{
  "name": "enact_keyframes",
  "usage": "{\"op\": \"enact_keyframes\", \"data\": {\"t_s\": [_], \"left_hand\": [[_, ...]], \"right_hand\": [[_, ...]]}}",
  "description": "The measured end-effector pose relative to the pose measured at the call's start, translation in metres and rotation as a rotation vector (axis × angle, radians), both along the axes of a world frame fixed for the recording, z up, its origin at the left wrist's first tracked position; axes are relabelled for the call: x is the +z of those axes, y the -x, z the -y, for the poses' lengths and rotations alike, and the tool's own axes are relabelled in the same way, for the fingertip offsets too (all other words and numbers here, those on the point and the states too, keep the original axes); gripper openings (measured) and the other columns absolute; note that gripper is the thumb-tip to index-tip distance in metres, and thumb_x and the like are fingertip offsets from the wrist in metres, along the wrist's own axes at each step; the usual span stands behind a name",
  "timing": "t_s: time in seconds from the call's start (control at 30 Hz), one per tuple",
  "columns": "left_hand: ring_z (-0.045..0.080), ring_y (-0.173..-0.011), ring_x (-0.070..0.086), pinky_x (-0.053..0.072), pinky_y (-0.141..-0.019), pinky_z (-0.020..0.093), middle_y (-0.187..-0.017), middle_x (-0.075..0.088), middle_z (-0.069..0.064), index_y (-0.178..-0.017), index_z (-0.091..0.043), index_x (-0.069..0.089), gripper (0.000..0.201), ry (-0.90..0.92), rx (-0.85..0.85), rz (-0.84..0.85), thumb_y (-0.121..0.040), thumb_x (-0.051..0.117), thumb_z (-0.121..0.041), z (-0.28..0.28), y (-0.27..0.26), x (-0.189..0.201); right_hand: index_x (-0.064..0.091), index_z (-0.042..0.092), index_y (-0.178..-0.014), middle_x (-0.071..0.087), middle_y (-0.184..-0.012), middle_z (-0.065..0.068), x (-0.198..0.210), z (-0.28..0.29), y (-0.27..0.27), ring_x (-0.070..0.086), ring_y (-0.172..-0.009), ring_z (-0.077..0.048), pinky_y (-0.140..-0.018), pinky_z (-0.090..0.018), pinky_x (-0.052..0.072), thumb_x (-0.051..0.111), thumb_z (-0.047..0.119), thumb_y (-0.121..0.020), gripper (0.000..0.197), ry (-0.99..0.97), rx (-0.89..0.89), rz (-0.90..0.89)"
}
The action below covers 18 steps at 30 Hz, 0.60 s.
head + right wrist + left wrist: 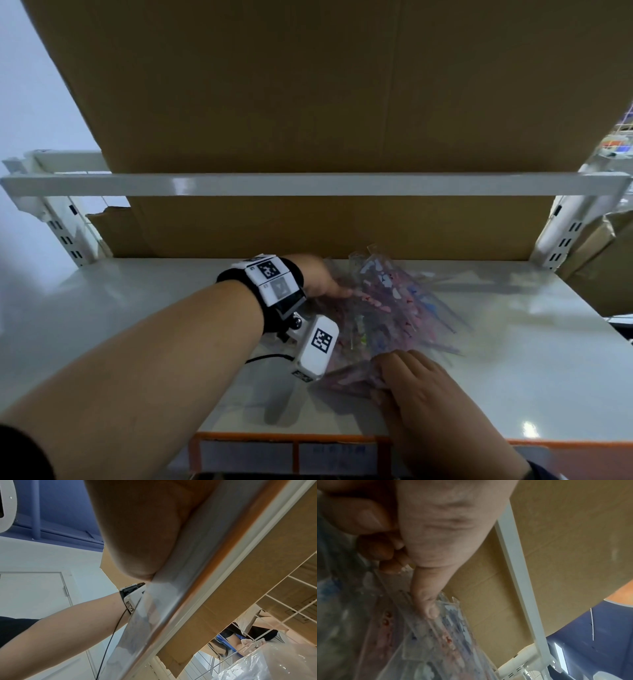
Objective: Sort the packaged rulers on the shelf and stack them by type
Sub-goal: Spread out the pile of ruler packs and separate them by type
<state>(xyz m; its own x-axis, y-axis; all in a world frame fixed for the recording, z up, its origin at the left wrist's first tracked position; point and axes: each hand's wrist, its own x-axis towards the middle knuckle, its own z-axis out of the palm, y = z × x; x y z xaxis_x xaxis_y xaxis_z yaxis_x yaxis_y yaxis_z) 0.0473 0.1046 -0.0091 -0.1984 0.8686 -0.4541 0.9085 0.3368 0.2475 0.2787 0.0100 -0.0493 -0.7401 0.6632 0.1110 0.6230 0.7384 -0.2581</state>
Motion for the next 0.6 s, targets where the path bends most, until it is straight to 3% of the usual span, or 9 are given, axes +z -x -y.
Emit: {"op": "enact_keyframes", "data": {"t_s": [0.07, 0.1, 0.13, 0.2, 0.23, 0.37, 0.47, 0.6], "left_hand": [[0.025, -0.096, 0.064, 0.048, -0.079, 0.029, -0.106, 0.069, 0.004, -0.101, -0.017, 0.066, 0.054, 0.019, -0.013, 0.004, -0.083, 0.059, -0.067, 0.001, 0.002, 0.003], [0.024, -0.092, 0.065, 0.050, -0.080, 0.029, -0.102, 0.070, 0.005, -0.103, -0.016, 0.067, 0.055, 0.024, -0.007, 0.022, -0.083, 0.059, -0.067, 0.002, 0.002, 0.004], [0.022, -0.080, 0.065, 0.052, -0.072, 0.029, -0.091, 0.070, 0.004, -0.096, -0.016, 0.067, 0.052, 0.017, 0.014, 0.045, -0.084, 0.059, -0.066, 0.003, 0.003, 0.007], [0.018, -0.054, 0.053, 0.042, -0.051, 0.026, -0.070, 0.063, 0.005, -0.080, -0.013, 0.060, 0.049, -0.029, 0.102, 0.129, -0.085, 0.062, -0.062, 0.005, 0.005, 0.012], [0.020, -0.051, 0.050, 0.037, -0.048, 0.025, -0.068, 0.062, 0.007, -0.081, -0.009, 0.062, 0.049, -0.051, 0.164, 0.199, -0.085, 0.065, -0.058, 0.007, 0.008, 0.014], [0.027, -0.073, 0.055, 0.033, -0.046, 0.027, -0.087, 0.069, 0.020, -0.106, 0.006, 0.067, 0.050, -0.127, 0.360, 0.456, -0.087, 0.070, -0.041, 0.015, 0.020, 0.022], [0.025, -0.065, 0.057, 0.035, -0.045, 0.027, -0.097, 0.072, 0.024, -0.094, 0.001, 0.066, 0.028, -0.225, 0.414, 0.510, -0.091, 0.069, -0.026, 0.019, 0.030, 0.024], [0.017, -0.058, 0.058, 0.041, -0.049, 0.026, -0.082, 0.072, 0.010, -0.097, -0.008, 0.066, 0.007, -0.296, 0.387, 0.439, -0.095, 0.062, -0.014, 0.024, 0.049, 0.023]], "right_hand": [[0.058, 0.027, -0.115, 0.061, -0.109, 0.010, -0.004, -0.002, 0.000, 0.057, -0.101, -0.014, -0.087, -0.024, 0.042, 0.049, 0.037, -0.090, 0.028, 0.003, 0.001, 0.016], [0.058, 0.027, -0.115, 0.061, -0.109, 0.010, -0.005, -0.002, -0.001, 0.058, -0.102, -0.015, -0.087, -0.025, 0.042, 0.050, 0.037, -0.090, 0.028, 0.008, 0.003, 0.012], [0.059, 0.027, -0.113, 0.062, -0.107, 0.010, -0.004, -0.002, -0.001, 0.059, -0.100, -0.015, -0.085, -0.025, 0.044, 0.051, 0.037, -0.089, 0.027, 0.005, 0.001, 0.003], [0.052, 0.032, -0.121, 0.057, -0.116, 0.014, -0.003, -0.002, 0.000, 0.054, -0.109, -0.011, -0.092, -0.022, 0.039, 0.046, 0.042, -0.093, 0.030, 0.018, 0.001, 0.007], [0.046, 0.035, -0.126, 0.053, -0.124, 0.016, -0.007, -0.003, -0.001, 0.048, -0.115, -0.008, -0.096, -0.019, 0.034, 0.040, 0.045, -0.096, 0.032, 0.021, 0.005, -0.016], [0.039, 0.039, -0.130, 0.047, -0.130, 0.018, -0.010, -0.004, -0.003, 0.042, -0.120, -0.005, -0.098, -0.017, 0.029, 0.033, 0.049, -0.097, 0.035, 0.030, 0.010, -0.060], [0.039, 0.040, -0.131, 0.047, -0.131, 0.020, -0.006, -0.003, -0.001, 0.042, -0.122, -0.004, -0.099, -0.016, 0.029, 0.035, 0.050, -0.097, 0.035, 0.036, 0.000, -0.019], [0.038, 0.041, -0.132, 0.047, -0.133, 0.021, -0.006, -0.005, -0.002, 0.041, -0.125, -0.002, -0.099, -0.013, 0.026, 0.042, 0.047, -0.096, 0.037, 0.077, -0.008, -0.040]]}}
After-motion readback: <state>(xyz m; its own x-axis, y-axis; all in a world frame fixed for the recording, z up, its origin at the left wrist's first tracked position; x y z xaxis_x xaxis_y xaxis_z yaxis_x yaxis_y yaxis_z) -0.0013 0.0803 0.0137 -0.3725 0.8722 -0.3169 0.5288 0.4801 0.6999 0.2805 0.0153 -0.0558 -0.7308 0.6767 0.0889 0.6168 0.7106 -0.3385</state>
